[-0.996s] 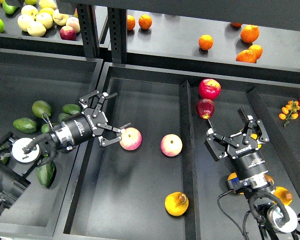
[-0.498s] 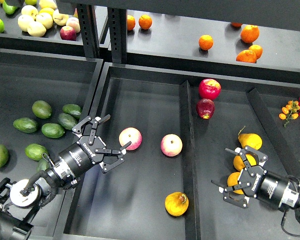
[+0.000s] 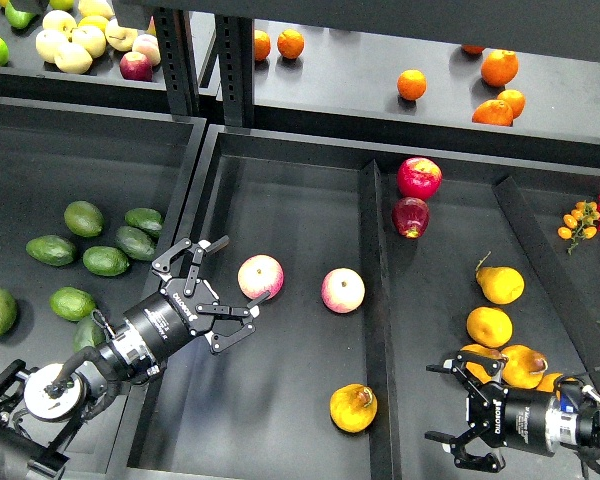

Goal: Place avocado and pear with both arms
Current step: 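Move the right gripper down toward the yellow pear nearest the robot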

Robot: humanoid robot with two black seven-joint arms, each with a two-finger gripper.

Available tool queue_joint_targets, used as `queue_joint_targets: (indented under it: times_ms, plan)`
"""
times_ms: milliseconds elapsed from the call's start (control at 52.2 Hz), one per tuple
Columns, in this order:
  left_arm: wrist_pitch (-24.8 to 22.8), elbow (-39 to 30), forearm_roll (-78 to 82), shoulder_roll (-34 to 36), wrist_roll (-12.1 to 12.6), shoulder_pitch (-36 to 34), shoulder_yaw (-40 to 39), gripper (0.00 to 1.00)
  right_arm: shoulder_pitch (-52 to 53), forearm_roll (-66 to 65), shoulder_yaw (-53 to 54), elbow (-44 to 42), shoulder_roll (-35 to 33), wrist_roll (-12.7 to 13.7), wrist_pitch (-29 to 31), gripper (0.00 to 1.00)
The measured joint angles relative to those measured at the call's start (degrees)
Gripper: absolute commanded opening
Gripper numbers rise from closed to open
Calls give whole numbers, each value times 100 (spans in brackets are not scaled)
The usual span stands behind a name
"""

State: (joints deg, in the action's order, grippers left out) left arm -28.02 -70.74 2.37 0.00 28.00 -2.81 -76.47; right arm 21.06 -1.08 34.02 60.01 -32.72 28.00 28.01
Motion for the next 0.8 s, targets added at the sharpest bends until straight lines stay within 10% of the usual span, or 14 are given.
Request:
queue_joint_targets:
  times_ms: [804]
  plan:
    - [1, -87, 4, 0, 0, 0, 9, 99, 366, -481, -211, -1045, 1159, 0, 0, 99]
